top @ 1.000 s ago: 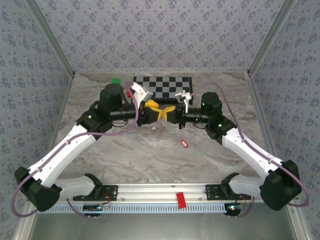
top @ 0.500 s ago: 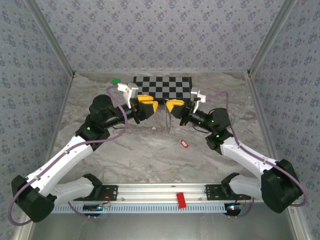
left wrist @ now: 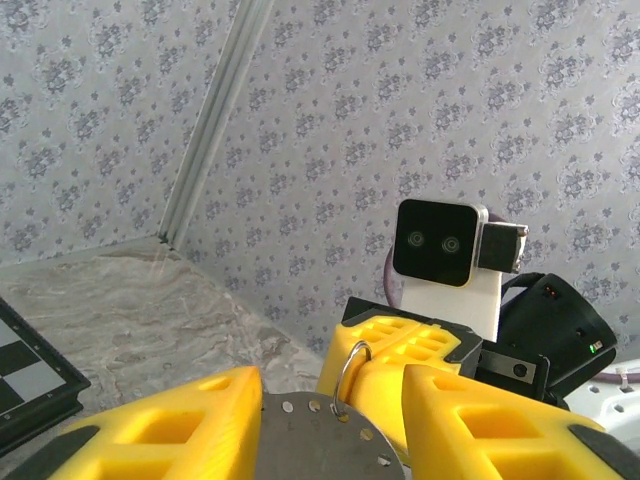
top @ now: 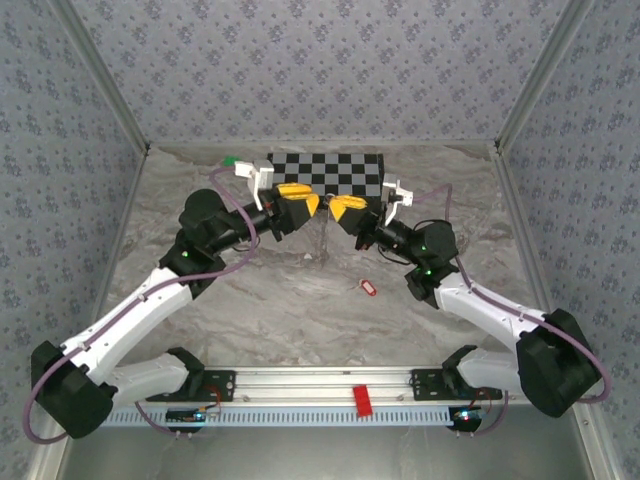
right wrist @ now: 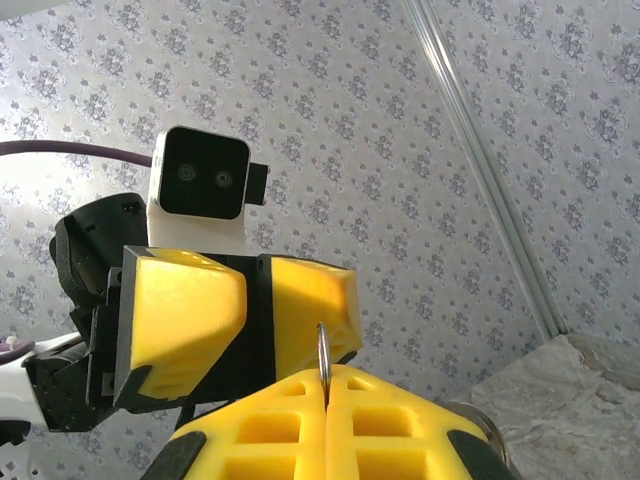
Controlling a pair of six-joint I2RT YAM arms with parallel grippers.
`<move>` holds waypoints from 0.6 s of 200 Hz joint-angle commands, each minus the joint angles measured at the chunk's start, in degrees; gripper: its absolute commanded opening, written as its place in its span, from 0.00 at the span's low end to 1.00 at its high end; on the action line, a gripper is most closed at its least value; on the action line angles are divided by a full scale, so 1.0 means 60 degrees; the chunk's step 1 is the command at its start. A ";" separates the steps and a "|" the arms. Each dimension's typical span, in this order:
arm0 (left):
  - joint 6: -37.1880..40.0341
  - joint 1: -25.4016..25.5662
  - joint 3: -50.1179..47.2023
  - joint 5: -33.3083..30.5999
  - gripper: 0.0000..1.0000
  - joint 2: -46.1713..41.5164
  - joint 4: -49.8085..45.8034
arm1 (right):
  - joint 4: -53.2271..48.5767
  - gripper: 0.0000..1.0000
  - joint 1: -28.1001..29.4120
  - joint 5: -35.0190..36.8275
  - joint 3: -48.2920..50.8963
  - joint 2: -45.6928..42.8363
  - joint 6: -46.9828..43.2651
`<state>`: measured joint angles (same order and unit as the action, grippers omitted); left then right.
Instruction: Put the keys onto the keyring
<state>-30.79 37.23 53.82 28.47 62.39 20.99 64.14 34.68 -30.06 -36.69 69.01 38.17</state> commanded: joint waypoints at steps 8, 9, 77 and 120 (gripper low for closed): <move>-0.0214 0.0044 0.0195 0.0468 0.36 0.0203 0.0632 | 0.0737 0.00 0.0080 0.0211 -0.0304 -0.0008 0.0153; -0.0215 0.0047 0.0190 0.0469 0.36 0.0205 0.0639 | 0.0744 0.00 0.0080 0.0208 -0.0303 -0.0013 0.0155; -0.0274 0.0209 0.0406 0.0883 0.28 0.0593 0.0875 | 0.0622 0.00 0.0124 0.0084 -0.0413 -0.0003 0.0201; -0.0143 0.0283 0.0582 0.1136 0.24 0.0768 0.0669 | 0.0576 0.00 0.0139 0.0077 -0.0443 -0.0003 0.0160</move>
<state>-32.21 38.39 54.39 33.19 66.83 23.64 64.93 35.03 -29.71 -36.95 69.04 38.63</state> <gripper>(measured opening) 0.248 0.039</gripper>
